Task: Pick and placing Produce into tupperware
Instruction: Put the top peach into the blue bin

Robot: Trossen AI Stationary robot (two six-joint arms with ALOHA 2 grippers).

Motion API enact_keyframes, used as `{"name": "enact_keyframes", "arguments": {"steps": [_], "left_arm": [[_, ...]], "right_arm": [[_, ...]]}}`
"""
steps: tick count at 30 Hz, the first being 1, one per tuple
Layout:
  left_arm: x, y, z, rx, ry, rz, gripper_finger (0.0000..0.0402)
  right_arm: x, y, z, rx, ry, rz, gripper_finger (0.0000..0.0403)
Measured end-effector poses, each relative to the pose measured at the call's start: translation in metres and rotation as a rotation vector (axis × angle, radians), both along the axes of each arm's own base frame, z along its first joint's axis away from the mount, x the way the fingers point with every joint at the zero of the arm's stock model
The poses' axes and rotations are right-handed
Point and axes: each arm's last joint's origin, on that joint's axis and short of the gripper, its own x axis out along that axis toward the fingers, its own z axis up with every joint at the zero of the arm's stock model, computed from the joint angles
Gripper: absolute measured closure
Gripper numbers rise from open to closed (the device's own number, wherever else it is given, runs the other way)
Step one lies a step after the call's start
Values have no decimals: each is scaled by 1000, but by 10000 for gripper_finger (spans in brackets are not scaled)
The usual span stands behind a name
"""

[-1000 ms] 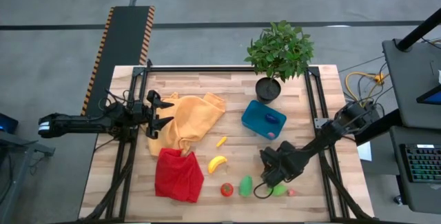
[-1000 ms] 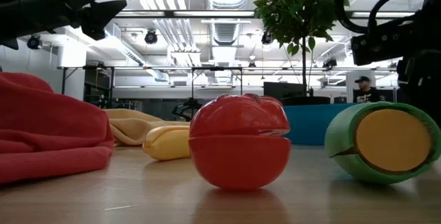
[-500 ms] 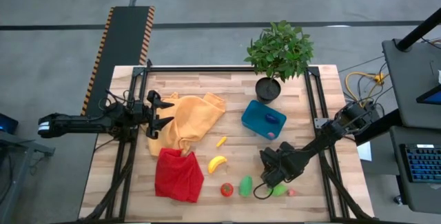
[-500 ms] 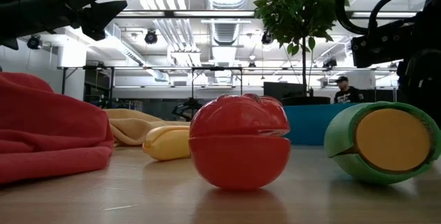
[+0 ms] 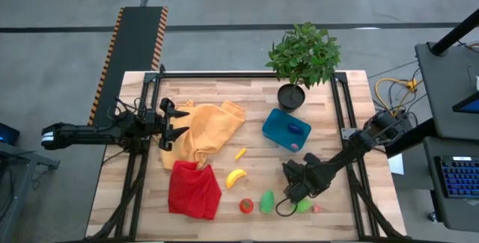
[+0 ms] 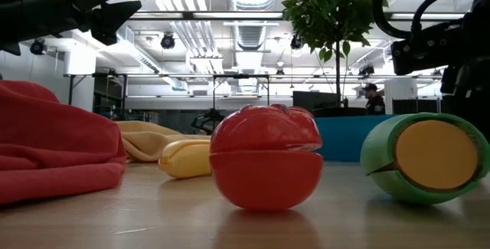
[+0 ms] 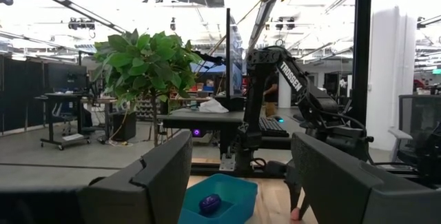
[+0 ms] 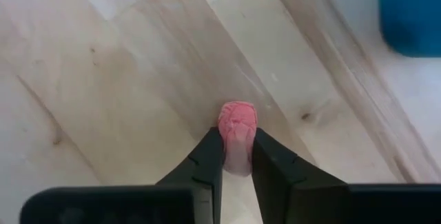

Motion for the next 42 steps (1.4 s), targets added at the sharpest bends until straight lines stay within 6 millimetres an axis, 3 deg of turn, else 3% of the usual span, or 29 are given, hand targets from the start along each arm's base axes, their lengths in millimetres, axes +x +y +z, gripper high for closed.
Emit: {"name": "enact_keyframes", "arguments": {"steps": [10,16,27,33,42], "left_arm": [[0,0,0,0,-4,0,167],[0,0,0,0,-3,0,167],[-1,0,1,1,-7,0,167],[0,0,0,1,-4,0,167],[-1,0,1,7,-5,2,167]], "right_arm": [[-2,-3,25,33,-104,-10,349],[3,-11,58,35,-258,-23,349],[-5,-58,112,-120,-449,3,349],[-9,-90,107,-151,-386,-15,349],[-20,-126,77,-140,-228,-114,349]]}}
